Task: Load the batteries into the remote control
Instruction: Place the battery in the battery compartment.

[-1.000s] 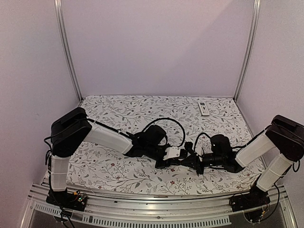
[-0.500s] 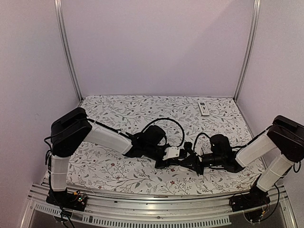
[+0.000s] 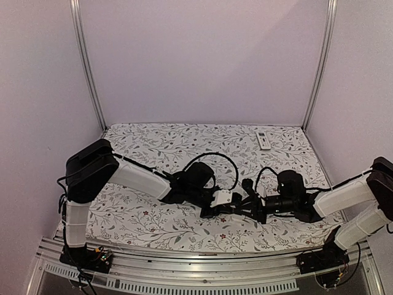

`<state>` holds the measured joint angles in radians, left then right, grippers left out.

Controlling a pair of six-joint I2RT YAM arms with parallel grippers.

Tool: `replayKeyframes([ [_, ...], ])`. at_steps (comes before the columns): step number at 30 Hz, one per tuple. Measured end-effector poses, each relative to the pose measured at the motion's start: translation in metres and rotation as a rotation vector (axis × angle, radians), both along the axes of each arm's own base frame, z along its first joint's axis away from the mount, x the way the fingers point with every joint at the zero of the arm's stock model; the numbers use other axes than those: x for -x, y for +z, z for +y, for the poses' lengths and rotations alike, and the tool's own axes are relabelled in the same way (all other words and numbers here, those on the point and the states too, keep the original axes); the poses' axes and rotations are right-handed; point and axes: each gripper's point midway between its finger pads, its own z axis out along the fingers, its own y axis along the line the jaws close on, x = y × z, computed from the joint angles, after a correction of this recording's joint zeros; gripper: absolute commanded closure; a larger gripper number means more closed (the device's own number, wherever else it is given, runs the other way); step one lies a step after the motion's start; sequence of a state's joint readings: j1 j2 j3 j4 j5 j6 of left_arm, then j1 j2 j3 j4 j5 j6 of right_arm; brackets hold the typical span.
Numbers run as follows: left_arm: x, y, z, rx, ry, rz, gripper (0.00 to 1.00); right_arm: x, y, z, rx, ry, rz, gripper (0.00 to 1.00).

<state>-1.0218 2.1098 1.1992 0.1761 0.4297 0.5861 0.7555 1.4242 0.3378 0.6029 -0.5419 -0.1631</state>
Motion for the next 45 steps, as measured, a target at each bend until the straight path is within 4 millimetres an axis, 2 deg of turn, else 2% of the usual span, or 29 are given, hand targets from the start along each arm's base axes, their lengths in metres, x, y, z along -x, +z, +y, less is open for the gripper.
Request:
replayKeyframes([
  [3,0.000,0.000,0.000,0.000,0.000,0.000,0.99,-0.003,-0.006,-0.003,0.013,-0.023,0.017,0.82],
  [8,0.000,0.000,0.000,0.001,0.000,0.001,0.99,-0.003,-0.037,-0.008,0.085,-0.041,0.083,0.83],
  [10,0.000,0.000,0.000,0.001,0.000,0.000,0.99,-0.002,-0.043,-0.009,0.102,-0.045,0.097,0.83],
  [18,-0.001,0.000,0.000,0.000,0.001,0.000,0.99,-0.004,-0.040,-0.006,0.099,-0.040,0.080,0.83],
  [23,-0.001,0.000,0.000,0.000,0.001,0.000,0.99,-0.006,-0.039,-0.006,0.100,-0.044,0.066,0.76],
  [29,-0.001,0.000,0.000,0.001,0.001,0.001,0.99,-0.012,-0.030,-0.005,0.084,-0.059,0.021,0.76],
  [45,-0.001,0.000,0.000,0.001,0.001,0.001,0.99,-0.015,-0.045,-0.007,0.112,-0.078,0.026,0.81],
])
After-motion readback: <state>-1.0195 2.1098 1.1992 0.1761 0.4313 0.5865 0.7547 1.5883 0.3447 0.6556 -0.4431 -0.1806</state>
